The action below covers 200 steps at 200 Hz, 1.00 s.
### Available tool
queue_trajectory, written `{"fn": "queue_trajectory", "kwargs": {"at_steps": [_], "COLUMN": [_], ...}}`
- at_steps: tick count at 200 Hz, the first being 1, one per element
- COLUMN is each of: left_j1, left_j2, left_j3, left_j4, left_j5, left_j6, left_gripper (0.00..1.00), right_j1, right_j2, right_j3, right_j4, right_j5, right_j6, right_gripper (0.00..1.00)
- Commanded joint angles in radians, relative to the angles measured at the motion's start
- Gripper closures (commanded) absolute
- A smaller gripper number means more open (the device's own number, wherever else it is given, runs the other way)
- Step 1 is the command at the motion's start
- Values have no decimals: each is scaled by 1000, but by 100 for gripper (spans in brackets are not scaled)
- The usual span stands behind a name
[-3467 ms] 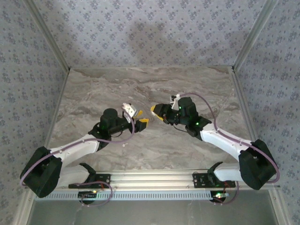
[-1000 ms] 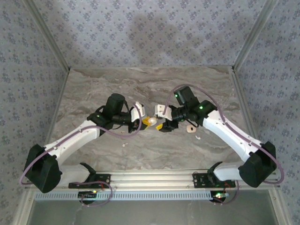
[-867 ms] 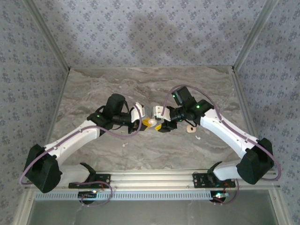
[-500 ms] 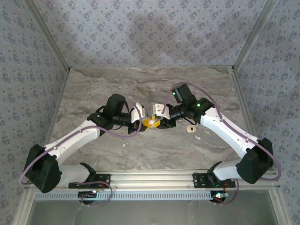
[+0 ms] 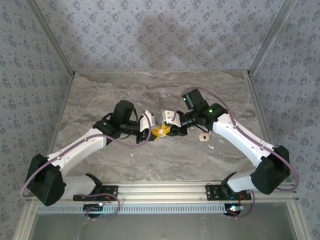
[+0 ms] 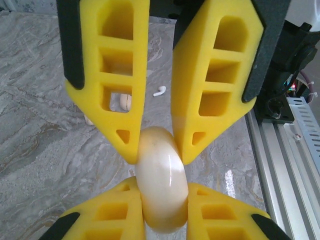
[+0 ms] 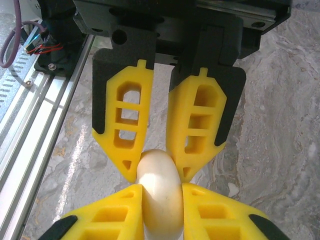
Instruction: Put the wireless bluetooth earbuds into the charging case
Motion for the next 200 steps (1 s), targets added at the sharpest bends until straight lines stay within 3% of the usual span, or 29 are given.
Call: {"fn": "queue_trajectory", "kwargs": {"at_steps": [1,23,51,101,200], "left_j1": [4,5,27,45,47], "left_j2": [-25,-32,-45,-52,-57], "left_j3": [32,10,-40,-78,-59], "left_j4": [19,58,162,253,241], "left_j5": [-6,-38,-36,0,67], "left_j6": [0,-23,-100,-173,-172], "left_gripper": [73,58,50,48,47], "right_j1": [-3,-16,-47,-99,-107], "right_j2": [-8,-40,-104,-170,-153], "right_j3": [29,5,-92,-192,-184], "right_j4": [-52,-50,49,226,293], "right_j5": [-41,-43,-77,-170,-253], "right_j6": [-19,-20,41,157,201], "right_gripper": [80,80,80,80,81]}}
